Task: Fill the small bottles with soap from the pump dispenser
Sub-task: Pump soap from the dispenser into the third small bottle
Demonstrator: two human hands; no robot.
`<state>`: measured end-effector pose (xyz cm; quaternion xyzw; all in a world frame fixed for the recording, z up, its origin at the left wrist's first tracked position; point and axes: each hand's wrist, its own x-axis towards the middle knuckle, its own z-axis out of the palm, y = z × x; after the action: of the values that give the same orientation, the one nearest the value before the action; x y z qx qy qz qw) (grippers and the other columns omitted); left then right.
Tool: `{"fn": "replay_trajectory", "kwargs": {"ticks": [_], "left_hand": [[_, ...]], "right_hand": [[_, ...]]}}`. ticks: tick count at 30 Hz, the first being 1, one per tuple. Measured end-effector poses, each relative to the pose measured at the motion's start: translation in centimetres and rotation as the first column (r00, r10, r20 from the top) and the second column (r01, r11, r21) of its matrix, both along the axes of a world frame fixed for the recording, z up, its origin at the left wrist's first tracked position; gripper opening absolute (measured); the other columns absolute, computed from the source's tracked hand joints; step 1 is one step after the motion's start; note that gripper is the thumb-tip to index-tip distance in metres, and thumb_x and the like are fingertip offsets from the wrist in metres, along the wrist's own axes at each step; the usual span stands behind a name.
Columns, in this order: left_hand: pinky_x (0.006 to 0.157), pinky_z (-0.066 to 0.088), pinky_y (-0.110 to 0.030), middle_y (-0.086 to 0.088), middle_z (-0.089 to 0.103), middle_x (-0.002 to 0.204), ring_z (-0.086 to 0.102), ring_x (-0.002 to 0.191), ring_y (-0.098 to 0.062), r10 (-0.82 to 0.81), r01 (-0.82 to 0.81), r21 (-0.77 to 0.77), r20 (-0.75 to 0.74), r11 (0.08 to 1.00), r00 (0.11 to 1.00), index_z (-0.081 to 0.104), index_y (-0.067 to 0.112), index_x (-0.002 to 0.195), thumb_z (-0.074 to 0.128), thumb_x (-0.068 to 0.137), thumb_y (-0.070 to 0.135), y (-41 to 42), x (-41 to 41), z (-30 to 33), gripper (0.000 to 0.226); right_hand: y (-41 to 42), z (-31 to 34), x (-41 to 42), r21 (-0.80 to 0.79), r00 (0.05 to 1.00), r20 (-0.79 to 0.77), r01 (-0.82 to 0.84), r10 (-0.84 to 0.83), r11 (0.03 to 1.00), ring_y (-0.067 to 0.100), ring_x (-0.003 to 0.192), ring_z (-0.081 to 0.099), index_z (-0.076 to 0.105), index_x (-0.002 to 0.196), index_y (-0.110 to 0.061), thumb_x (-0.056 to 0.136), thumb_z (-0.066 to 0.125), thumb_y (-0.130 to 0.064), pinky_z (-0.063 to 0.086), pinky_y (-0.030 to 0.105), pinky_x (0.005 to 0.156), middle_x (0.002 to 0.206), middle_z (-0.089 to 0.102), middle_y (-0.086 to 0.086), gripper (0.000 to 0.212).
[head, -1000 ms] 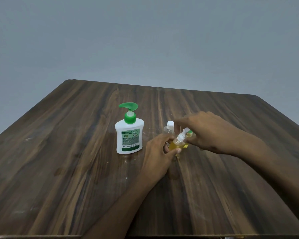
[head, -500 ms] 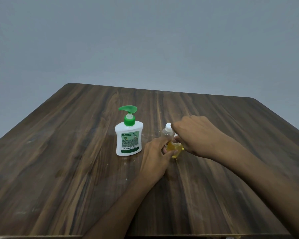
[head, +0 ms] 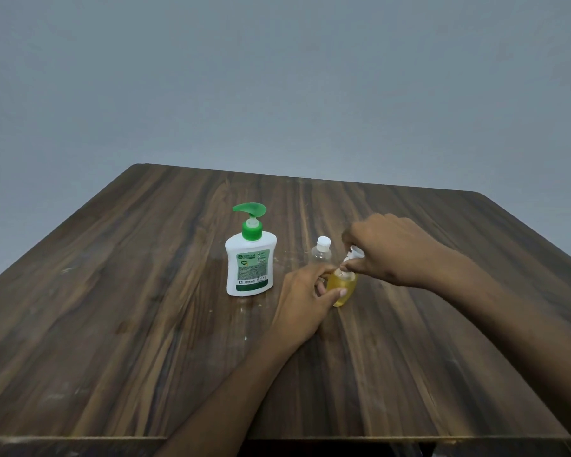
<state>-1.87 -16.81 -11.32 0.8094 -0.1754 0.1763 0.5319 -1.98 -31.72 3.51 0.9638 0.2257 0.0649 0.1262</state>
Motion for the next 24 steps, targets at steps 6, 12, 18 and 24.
{"fn": "replay_trajectory", "kwargs": {"ticks": [6, 12, 18, 24], "left_hand": [[0.062, 0.036, -0.006, 0.018, 0.058, 0.063, 0.058, 0.062, 0.005, -0.008, 0.008, 0.024, -0.002, 1.000, 1.000, 0.080, 0.018, 0.112, 0.084, 0.084, 0.016, 0.1, 0.0, -0.1, 0.029], [0.065, 0.049, -0.020, 0.004, 0.075, 0.077, 0.062, 0.065, -0.003, 0.002, -0.002, 0.005, -0.021, 1.000, 1.000, 0.081, 0.019, 0.106, 0.085, 0.082, 0.022, 0.1, 0.2, -0.6, 0.024], [0.064, 0.052, -0.021, 0.004, 0.076, 0.077, 0.068, 0.068, -0.008, 0.030, -0.029, 0.017, -0.043, 0.999, 0.999, 0.082, 0.022, 0.108, 0.087, 0.081, 0.025, 0.2, -0.1, -0.6, 0.028], [0.067, 0.052, -0.020, 0.006, 0.078, 0.084, 0.069, 0.075, -0.006, 0.079, -0.078, 0.049, -0.012, 0.996, 0.997, 0.080, 0.017, 0.108, 0.077, 0.079, 0.029, 1.4, -0.9, -0.1, 0.031]], "right_hand": [[0.1, 0.4, 0.5, 0.024, 0.999, 0.005, -0.034, 0.034, 0.999, 0.022, 0.078, 0.056, 0.052, 0.083, -0.031, 0.091, 0.067, -0.056, 0.026, 0.029, 0.050, 0.086, 0.060, -0.008, 0.030], [0.8, 1.9, 1.6, 0.170, 0.994, 0.093, -0.071, 0.056, 0.983, 0.015, 0.083, 0.060, 0.060, 0.089, -0.032, 0.089, 0.064, -0.056, 0.049, 0.034, 0.063, 0.089, 0.063, -0.014, 0.024], [3.4, -0.6, 4.9, 0.114, 0.999, 0.000, -0.034, 0.034, 0.993, 0.020, 0.093, 0.064, 0.065, 0.106, -0.028, 0.091, 0.067, -0.035, 0.048, 0.033, 0.071, 0.103, 0.068, -0.004, 0.016], [4.4, -2.4, 6.6, 0.132, 0.999, -0.033, 0.000, 0.004, 0.991, 0.023, 0.089, 0.065, 0.058, 0.081, -0.030, 0.087, 0.073, -0.018, 0.056, 0.040, 0.073, 0.100, 0.067, 0.001, 0.020]]}}
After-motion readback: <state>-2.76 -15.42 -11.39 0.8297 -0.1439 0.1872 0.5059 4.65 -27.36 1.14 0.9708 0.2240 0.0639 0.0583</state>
